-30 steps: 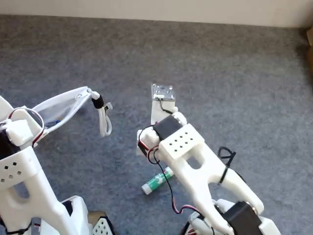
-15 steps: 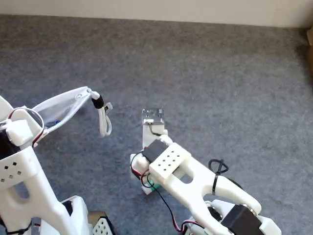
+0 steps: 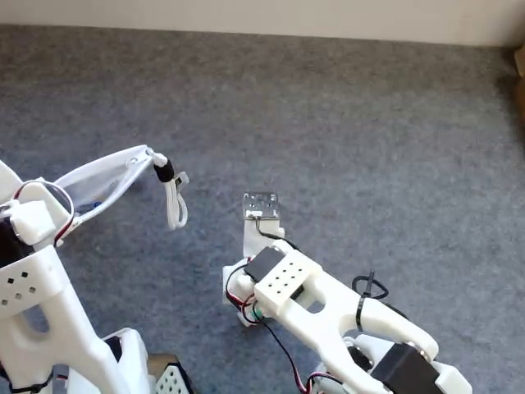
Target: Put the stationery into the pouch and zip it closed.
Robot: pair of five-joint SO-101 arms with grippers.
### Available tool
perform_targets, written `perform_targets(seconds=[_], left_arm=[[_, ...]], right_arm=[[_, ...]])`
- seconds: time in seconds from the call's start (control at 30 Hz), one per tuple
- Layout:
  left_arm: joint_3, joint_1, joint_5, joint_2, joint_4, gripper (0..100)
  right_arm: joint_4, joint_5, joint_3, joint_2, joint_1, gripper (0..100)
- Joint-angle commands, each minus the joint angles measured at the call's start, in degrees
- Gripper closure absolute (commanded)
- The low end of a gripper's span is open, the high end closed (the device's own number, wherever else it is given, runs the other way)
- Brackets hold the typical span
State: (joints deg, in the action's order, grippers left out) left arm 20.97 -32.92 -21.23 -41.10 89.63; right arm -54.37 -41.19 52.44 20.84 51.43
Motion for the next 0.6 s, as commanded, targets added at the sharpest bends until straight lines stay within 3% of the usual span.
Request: perform_targets(seconds=[0.0,0.57], left_arm=[[0.5,1.0,-0.3,0.4,-0.4,99],[0.5,1.0,-0.3,0.4,-0.3,99]], right_arm=[[1.5,-0.7,-0.5,2.2,0.2,72.2],[1.5,-0.4,1.5,2.2,-2.1,72.6]])
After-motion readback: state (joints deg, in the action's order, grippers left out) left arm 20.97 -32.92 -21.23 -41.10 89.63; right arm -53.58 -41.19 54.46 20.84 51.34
